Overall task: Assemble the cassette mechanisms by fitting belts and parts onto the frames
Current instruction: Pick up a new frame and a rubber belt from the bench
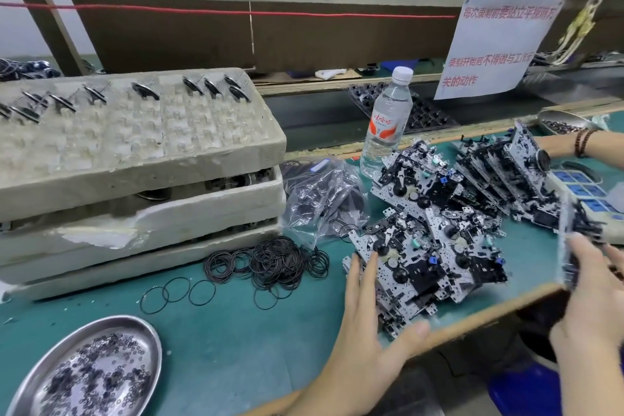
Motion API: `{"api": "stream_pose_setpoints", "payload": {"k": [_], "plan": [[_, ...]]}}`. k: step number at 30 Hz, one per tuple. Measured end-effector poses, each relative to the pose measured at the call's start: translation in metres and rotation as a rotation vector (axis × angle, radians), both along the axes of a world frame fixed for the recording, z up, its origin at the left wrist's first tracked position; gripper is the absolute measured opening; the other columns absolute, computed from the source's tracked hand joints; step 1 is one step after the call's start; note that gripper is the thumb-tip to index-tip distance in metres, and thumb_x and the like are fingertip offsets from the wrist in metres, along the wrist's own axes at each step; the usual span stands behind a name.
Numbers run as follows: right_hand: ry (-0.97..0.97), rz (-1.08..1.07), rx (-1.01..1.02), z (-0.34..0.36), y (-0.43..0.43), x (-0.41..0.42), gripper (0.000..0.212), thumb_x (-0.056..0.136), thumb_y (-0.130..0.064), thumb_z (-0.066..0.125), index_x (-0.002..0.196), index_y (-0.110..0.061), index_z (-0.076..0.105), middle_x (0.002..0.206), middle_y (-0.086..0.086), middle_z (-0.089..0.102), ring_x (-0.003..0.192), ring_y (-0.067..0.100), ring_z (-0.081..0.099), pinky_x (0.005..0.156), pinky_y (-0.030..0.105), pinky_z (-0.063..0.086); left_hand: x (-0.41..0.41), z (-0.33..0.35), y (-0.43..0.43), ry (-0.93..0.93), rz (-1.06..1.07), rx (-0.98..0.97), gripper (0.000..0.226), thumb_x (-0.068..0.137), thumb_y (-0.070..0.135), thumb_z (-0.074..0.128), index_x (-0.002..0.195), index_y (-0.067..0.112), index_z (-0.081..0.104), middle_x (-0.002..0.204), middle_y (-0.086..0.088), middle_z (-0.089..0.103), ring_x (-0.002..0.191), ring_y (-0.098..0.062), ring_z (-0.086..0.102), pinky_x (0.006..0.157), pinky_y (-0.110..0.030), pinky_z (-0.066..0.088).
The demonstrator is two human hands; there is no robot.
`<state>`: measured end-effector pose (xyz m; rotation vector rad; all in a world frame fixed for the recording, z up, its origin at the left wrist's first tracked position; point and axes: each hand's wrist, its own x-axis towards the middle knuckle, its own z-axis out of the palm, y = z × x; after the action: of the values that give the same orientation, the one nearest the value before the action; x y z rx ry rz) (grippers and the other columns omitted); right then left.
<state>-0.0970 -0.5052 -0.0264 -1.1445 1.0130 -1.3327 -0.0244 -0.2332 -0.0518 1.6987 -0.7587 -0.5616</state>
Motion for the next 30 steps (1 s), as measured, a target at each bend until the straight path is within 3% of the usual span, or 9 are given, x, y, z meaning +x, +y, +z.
{"api": "stream_pose_setpoints", "payload": {"k": [2, 6, 10, 14, 19, 22, 23, 26, 30], "plan": [[0.095, -0.024, 0.131, -0.017, -0.025, -0.011, 0.090, 0.052, -0.067, 0.083, 0.125, -0.018, 0.062, 0.121, 0.007, 0.068, 0.111, 0.025, 0.066, 0.097, 0.051, 0.051, 0.000, 0.001, 0.000, -0.006, -0.009, 0.007, 0.093, 0.078, 0.078, 0.053, 0.146, 0.064, -0.010, 0.151, 0.040, -0.030, 0.134, 0.026, -0.022, 0.116, -0.022, 0.002], [0.588, -0.144, 0.093, -0.026, -0.029, -0.006, 0.087, 0.059, -0.071, 0.074, 0.124, -0.016, 0.058, 0.127, 0.016, 0.063, 0.118, 0.036, 0.058, 0.100, 0.056, 0.046, -0.001, 0.005, -0.001, 0.002, 0.003, 0.004, 0.091, 0.080, 0.074, 0.054, 0.144, 0.069, -0.010, 0.150, 0.043, -0.029, 0.134, 0.028, -0.021, 0.117, -0.024, 0.002], [0.975, 0.145, -0.058, -0.014, -0.021, 0.007, 0.097, 0.075, -0.078, 0.059, 0.135, -0.004, 0.044, 0.132, 0.033, 0.052, 0.123, 0.050, 0.048, 0.103, 0.057, 0.038, -0.001, 0.013, -0.002, -0.015, 0.011, -0.006, 0.090, 0.077, 0.077, 0.054, 0.139, 0.073, -0.012, 0.148, 0.045, -0.029, 0.139, 0.021, -0.021, 0.121, -0.029, 0.005], [1.092, 0.237, -0.192, 0.004, -0.016, 0.002, 0.102, 0.072, -0.085, 0.030, 0.133, -0.006, 0.052, 0.132, 0.030, 0.055, 0.124, 0.049, 0.047, 0.104, 0.056, 0.036, 0.004, 0.018, -0.002, -0.056, 0.076, 0.017, 0.091, 0.073, 0.082, 0.050, 0.135, 0.076, -0.016, 0.145, 0.046, -0.033, 0.144, 0.012, -0.021, 0.123, -0.032, 0.007], [0.748, 0.201, -0.536, 0.049, 0.005, 0.017, 0.046, 0.088, -0.065, 0.047, 0.107, -0.027, 0.065, 0.108, 0.005, 0.068, 0.109, 0.031, 0.060, 0.098, 0.054, 0.045, 0.028, 0.040, -0.011, -0.151, 0.115, -0.044, 0.076, 0.079, 0.081, 0.046, 0.139, 0.073, 0.002, 0.151, 0.044, -0.022, 0.146, 0.012, -0.015, 0.117, -0.035, 0.010], [0.713, 0.362, -0.751, 0.096, 0.021, 0.056, 0.022, 0.093, -0.049, 0.058, 0.102, -0.032, 0.069, 0.090, -0.016, 0.063, 0.085, 0.000, 0.060, 0.075, 0.029, 0.047, 0.061, 0.063, -0.032, -0.250, 0.134, -0.094, 0.066, 0.087, 0.071, 0.048, 0.145, 0.055, 0.021, 0.156, 0.036, -0.003, 0.149, 0.006, -0.001, 0.117, -0.037, 0.013], [0.738, 0.421, -0.810, 0.109, 0.023, 0.073, 0.021, 0.093, -0.044, 0.059, 0.102, -0.028, 0.070, 0.089, -0.015, 0.062, 0.080, -0.003, 0.056, 0.071, 0.023, 0.042, 0.074, 0.071, -0.042, -0.277, 0.158, -0.117, 0.061, 0.091, 0.063, 0.050, 0.146, 0.047, 0.028, 0.157, 0.028, 0.008, 0.148, 0.003, 0.008, 0.119, -0.036, 0.016], [0.934, 0.549, -0.886, 0.127, 0.004, 0.139, 0.026, 0.095, -0.037, 0.059, 0.103, -0.016, 0.072, 0.092, -0.005, 0.062, 0.085, 0.012, 0.054, 0.078, 0.026, 0.038, 0.111, 0.092, -0.071, -0.267, 0.296, -0.213, 0.040, 0.099, 0.036, 0.057, 0.136, 0.033, 0.042, 0.141, 0.016, 0.036, 0.137, 0.000, 0.031, 0.116, -0.028, 0.026], [1.391, 0.695, -0.772, 0.114, -0.054, 0.238, 0.033, 0.096, -0.031, 0.056, 0.109, -0.003, 0.068, 0.108, 0.016, 0.069, 0.098, 0.029, 0.062, 0.086, 0.036, 0.048, 0.150, 0.097, -0.103, -0.096, 0.452, -0.281, 0.032, 0.100, 0.029, 0.056, 0.129, 0.033, 0.043, 0.134, 0.013, 0.039, 0.128, 0.000, 0.036, 0.106, -0.022, 0.029]]}}
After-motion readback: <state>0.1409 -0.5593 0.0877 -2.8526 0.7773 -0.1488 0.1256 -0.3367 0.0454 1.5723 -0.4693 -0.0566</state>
